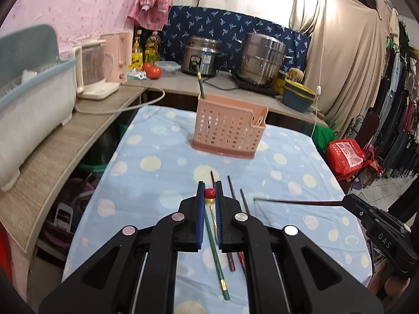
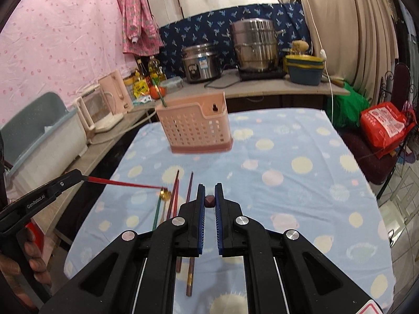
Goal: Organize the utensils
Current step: 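Lift the red chopstick with the left tool while the right tool carries the brown chopstick to the basket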
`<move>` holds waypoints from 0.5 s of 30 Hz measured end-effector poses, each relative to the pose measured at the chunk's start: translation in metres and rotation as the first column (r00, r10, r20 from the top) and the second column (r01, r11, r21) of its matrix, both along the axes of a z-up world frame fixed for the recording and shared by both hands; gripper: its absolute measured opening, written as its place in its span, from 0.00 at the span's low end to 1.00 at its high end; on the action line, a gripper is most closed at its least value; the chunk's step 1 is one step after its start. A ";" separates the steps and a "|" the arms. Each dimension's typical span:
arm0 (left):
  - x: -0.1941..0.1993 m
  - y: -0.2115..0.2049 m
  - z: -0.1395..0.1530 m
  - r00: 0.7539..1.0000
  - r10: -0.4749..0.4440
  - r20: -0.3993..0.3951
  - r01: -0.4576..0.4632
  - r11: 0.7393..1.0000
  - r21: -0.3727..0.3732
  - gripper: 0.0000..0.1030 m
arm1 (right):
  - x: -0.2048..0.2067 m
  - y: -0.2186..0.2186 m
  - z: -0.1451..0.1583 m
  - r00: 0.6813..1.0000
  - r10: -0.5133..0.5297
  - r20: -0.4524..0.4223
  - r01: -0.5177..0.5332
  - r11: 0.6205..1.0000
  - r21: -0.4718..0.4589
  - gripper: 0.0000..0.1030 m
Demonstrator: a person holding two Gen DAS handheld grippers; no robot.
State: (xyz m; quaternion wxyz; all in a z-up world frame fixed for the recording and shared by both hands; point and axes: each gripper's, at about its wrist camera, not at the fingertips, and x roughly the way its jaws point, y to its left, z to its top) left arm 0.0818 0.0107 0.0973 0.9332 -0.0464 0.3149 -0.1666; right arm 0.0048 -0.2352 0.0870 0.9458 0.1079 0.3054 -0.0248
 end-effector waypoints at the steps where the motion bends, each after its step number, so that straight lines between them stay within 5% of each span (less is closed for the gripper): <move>1: 0.003 -0.001 0.006 1.000 0.001 0.013 -0.001 1.000 0.001 0.07 | 0.002 0.000 0.005 1.000 0.001 0.011 -0.001 1.000 -0.006 0.07; 15: 0.052 -0.011 0.076 0.989 0.009 0.146 -0.009 1.000 0.001 0.07 | 0.061 -0.018 0.065 0.995 0.039 0.094 -0.042 0.999 0.035 0.07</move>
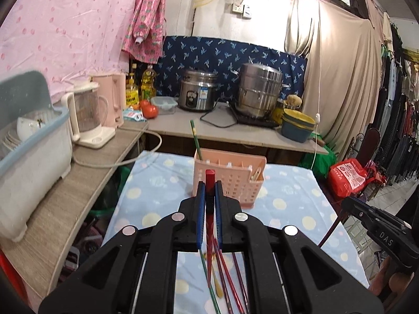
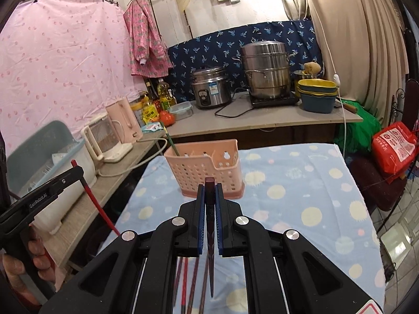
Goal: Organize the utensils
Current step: 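Lift the red chopstick with the left tool while the right tool carries the brown chopstick to the basket, then insert the red chopstick into the basket and open the left tool while the right tool releases the brown one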
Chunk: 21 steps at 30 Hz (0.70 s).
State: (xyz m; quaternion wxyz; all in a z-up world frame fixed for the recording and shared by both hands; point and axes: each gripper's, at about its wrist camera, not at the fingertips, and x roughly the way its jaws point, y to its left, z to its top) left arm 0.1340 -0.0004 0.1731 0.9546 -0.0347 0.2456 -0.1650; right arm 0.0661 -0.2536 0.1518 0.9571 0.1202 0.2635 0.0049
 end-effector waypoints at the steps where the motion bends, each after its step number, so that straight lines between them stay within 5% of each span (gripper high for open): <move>1: 0.005 -0.002 0.007 1.000 0.000 0.012 0.000 1.000 -0.001 0.07 | 0.005 0.000 0.005 1.000 0.003 0.008 -0.003 1.000 0.000 0.07; 14: 0.098 -0.032 0.097 0.987 0.005 0.162 0.002 0.999 -0.043 0.07 | 0.116 -0.015 0.089 0.986 -0.015 0.164 0.017 1.000 -0.008 0.07; 21: 0.158 -0.048 0.105 0.982 0.019 0.187 -0.011 0.999 -0.041 0.07 | 0.184 -0.019 0.097 0.977 -0.035 0.210 0.031 0.999 0.020 0.07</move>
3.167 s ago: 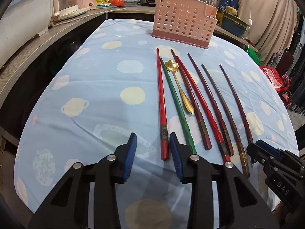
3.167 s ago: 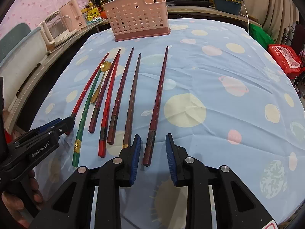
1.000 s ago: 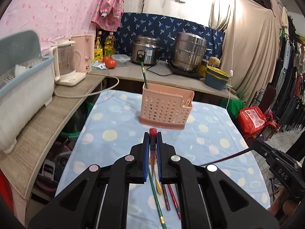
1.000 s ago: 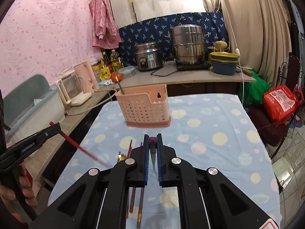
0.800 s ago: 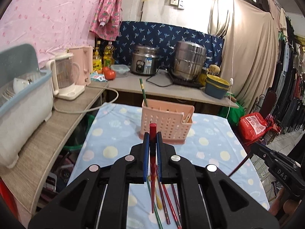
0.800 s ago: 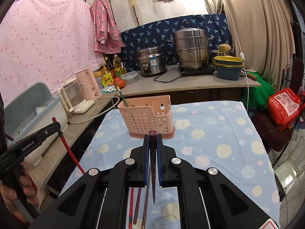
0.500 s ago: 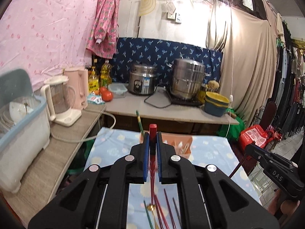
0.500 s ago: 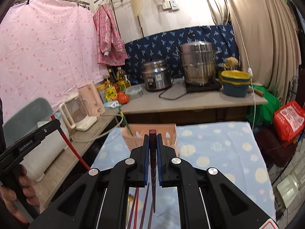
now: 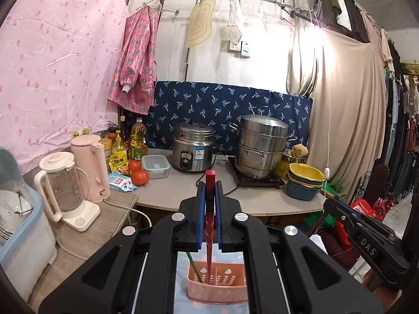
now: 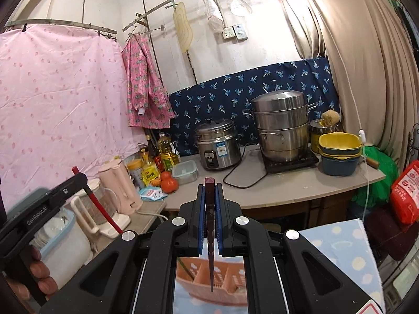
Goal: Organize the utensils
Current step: 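Insert the red chopstick into the basket and open the left tool while the right tool releases the brown one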
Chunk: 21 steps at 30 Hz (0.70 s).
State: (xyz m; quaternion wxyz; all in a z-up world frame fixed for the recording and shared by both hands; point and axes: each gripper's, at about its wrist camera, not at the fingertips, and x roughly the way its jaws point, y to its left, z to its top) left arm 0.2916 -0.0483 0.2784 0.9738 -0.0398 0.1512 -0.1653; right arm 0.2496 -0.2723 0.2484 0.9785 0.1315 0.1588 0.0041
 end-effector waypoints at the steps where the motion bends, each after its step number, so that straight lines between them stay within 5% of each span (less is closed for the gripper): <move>1: 0.010 -0.002 -0.005 1.000 0.001 -0.010 -0.001 1.000 0.001 0.07 | 0.006 0.000 -0.003 1.000 0.001 0.001 -0.001 1.000 0.007 0.07; 16: 0.064 -0.018 -0.121 0.982 -0.003 -0.191 0.013 0.998 0.054 0.08 | 0.063 0.013 -0.123 0.976 0.043 -0.214 -0.044 0.999 0.000 0.08; 17: 0.064 -0.019 -0.124 0.981 0.007 -0.194 0.005 0.998 0.062 0.13 | 0.061 0.013 -0.126 0.976 0.036 -0.216 -0.038 0.999 -0.007 0.12; 18: 0.062 -0.019 -0.126 0.981 0.017 -0.194 -0.004 0.998 0.070 0.17 | 0.057 0.013 -0.126 0.977 0.018 -0.215 -0.023 1.000 -0.020 0.27; 20: 0.058 -0.017 -0.127 0.981 0.041 -0.192 -0.028 0.997 0.071 0.39 | 0.048 0.012 -0.124 0.981 0.000 -0.195 -0.006 1.000 -0.029 0.48; 21: 0.055 -0.014 -0.127 0.980 0.044 -0.193 -0.033 0.997 0.063 0.42 | 0.041 0.012 -0.121 0.983 -0.009 -0.181 0.002 0.999 -0.035 0.49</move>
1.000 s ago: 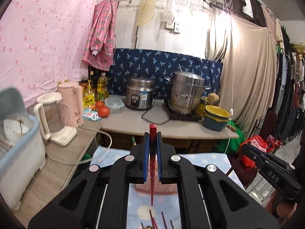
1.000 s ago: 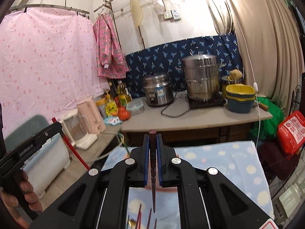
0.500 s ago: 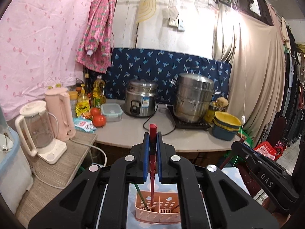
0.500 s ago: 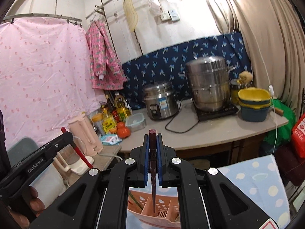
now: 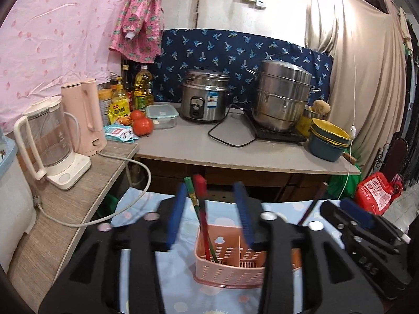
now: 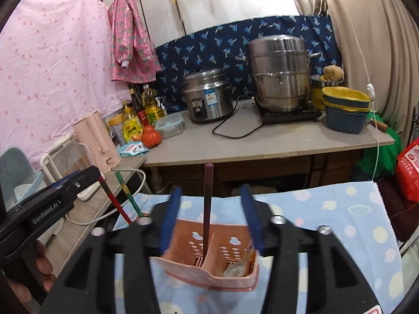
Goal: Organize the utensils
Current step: 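Insert the red chopstick into the basket and open the left tool while the right tool releases the brown one, then move both open tools back down to the remaining utensils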
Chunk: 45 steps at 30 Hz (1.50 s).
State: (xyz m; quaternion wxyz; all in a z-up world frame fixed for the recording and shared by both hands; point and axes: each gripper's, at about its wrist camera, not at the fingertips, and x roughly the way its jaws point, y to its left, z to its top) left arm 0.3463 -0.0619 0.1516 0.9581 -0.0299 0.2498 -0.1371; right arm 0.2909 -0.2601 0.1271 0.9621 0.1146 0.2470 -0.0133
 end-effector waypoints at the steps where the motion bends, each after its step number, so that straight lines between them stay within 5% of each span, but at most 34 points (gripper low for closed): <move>1: -0.003 0.003 0.000 1.000 0.005 -0.004 -0.005 1.000 -0.005 0.46 | -0.004 0.000 0.002 1.000 0.000 0.005 0.000 1.000 -0.009 0.49; 13: -0.079 0.032 -0.021 0.997 0.021 -0.079 -0.020 1.000 0.014 0.55 | -0.102 0.011 -0.010 0.998 0.034 -0.051 -0.036 0.998 -0.043 0.49; 29: -0.223 0.054 -0.143 0.950 -0.007 -0.312 0.022 0.999 0.047 0.55 | -0.265 0.046 -0.132 0.942 0.066 -0.328 -0.089 0.994 -0.056 0.48; 37: -0.271 0.048 -0.183 0.922 -0.039 -0.386 0.068 0.996 0.062 0.54 | -0.300 0.063 -0.166 0.920 0.087 -0.383 -0.114 0.992 -0.048 0.46; 45: -0.295 0.047 -0.200 0.917 -0.037 -0.398 0.075 0.994 0.080 0.54 | -0.306 0.077 -0.174 0.909 0.118 -0.399 -0.141 0.990 -0.029 0.33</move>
